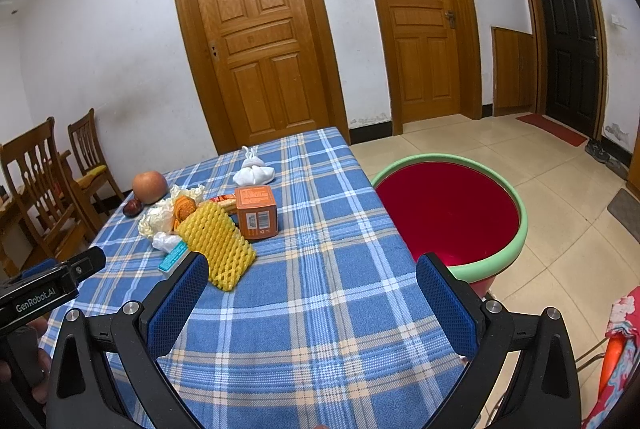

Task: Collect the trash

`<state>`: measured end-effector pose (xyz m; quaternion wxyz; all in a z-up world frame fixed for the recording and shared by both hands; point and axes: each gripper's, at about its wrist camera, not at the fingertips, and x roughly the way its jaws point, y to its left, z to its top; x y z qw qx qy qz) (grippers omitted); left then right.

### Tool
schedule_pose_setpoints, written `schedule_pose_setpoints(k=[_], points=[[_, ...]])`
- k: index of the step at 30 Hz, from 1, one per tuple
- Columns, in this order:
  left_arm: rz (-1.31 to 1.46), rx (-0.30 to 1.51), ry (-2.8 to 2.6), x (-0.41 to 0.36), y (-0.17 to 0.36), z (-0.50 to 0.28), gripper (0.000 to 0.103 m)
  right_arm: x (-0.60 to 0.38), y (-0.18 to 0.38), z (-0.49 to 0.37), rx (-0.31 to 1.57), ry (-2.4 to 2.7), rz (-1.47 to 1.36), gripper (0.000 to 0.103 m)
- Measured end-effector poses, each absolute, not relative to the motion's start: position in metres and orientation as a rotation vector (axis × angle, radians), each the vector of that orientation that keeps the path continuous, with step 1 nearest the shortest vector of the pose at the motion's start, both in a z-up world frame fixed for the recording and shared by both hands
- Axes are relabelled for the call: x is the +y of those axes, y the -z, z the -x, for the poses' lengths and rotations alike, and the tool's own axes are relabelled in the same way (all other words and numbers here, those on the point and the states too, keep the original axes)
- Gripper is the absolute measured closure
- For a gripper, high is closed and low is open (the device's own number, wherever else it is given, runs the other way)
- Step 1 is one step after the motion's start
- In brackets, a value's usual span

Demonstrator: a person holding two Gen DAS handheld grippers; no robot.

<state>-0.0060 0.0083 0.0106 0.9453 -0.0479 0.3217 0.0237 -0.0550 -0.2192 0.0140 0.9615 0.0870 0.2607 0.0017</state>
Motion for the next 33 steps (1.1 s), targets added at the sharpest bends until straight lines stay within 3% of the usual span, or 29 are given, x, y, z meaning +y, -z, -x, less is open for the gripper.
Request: schedule_pose_setpoints(k=[33], points=[[0.060, 0.767, 0.015, -0.013, 0.023, -0.029, 0.002, -0.235, 0.003, 0.042, 0.570, -0.005, -0.256, 0.000]])
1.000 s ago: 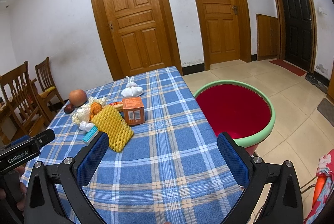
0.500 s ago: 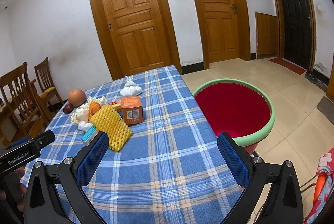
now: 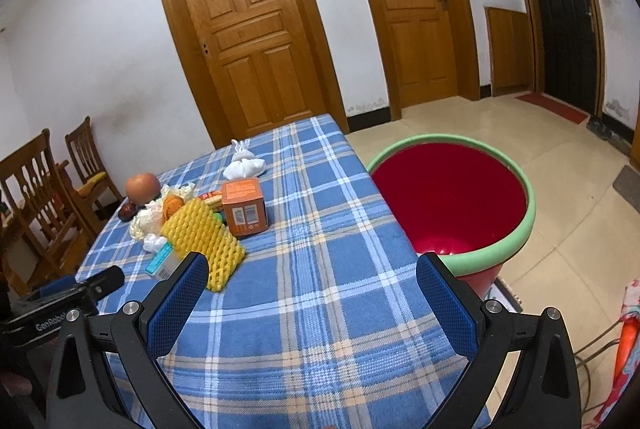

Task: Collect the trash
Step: 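Grasp the teal medicine box with the left tool while the right tool grasps the yellow foam net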

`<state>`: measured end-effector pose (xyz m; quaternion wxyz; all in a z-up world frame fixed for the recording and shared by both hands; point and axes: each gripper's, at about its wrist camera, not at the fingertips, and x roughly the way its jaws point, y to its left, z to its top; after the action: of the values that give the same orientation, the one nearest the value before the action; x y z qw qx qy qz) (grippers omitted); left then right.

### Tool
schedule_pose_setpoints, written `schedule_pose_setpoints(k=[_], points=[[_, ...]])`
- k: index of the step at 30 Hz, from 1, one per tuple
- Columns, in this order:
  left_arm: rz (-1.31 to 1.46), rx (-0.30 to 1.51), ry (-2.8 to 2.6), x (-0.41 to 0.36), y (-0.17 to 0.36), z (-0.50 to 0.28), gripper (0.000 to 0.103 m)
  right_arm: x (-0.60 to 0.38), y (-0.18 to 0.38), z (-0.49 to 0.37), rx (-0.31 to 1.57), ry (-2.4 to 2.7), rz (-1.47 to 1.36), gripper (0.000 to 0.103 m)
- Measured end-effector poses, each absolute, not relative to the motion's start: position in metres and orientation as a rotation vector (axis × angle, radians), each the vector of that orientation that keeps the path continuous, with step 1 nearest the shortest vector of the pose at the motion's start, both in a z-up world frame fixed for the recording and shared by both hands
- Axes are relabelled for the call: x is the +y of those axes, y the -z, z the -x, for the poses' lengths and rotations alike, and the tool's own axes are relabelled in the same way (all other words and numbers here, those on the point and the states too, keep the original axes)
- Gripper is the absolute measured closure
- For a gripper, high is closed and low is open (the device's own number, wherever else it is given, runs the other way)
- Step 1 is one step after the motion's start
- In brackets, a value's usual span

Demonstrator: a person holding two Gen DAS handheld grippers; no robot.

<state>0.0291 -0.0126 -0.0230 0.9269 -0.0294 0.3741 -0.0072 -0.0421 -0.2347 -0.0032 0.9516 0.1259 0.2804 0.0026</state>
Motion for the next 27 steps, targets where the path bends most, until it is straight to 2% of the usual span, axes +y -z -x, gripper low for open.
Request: schedule_pose_setpoints(k=[6, 9, 11, 15, 19, 20, 27], points=[[0.056, 0.818, 0.084, -0.023, 0.037, -0.047, 0.007, -0.246, 0.010, 0.036, 0.586, 0.003, -0.297, 0.000], [0.038, 0.835, 0.110, -0.032, 0.042, -0.054, 0.014, -0.249, 0.015, 0.033, 0.604, 0.023, -0.282, 0.000], [0.028, 0.853, 0.117, -0.036, 0.046, -0.059, 0.027, -0.252, 0.017, 0.031, 0.614, 0.028, -0.284, 0.000], [0.034, 0.865, 0.182, -0.041, 0.050, -0.066, 0.044, -0.255, 0.020, 0.028, 0.625, 0.037, -0.280, 0.000], [0.050, 0.880, 0.232, -0.044, 0.054, -0.069, 0.076, -0.252, 0.024, 0.022, 0.639, 0.038, -0.233, 0.000], [0.068, 0.888, 0.241, -0.043, 0.055, -0.070, 0.080, -0.251, 0.025, 0.021, 0.643, 0.034, -0.226, 0.000], [0.113, 0.848, 0.264, -0.031, 0.041, -0.060, 0.086, -0.244, 0.026, 0.013, 0.638, 0.000, -0.239, 0.000]])
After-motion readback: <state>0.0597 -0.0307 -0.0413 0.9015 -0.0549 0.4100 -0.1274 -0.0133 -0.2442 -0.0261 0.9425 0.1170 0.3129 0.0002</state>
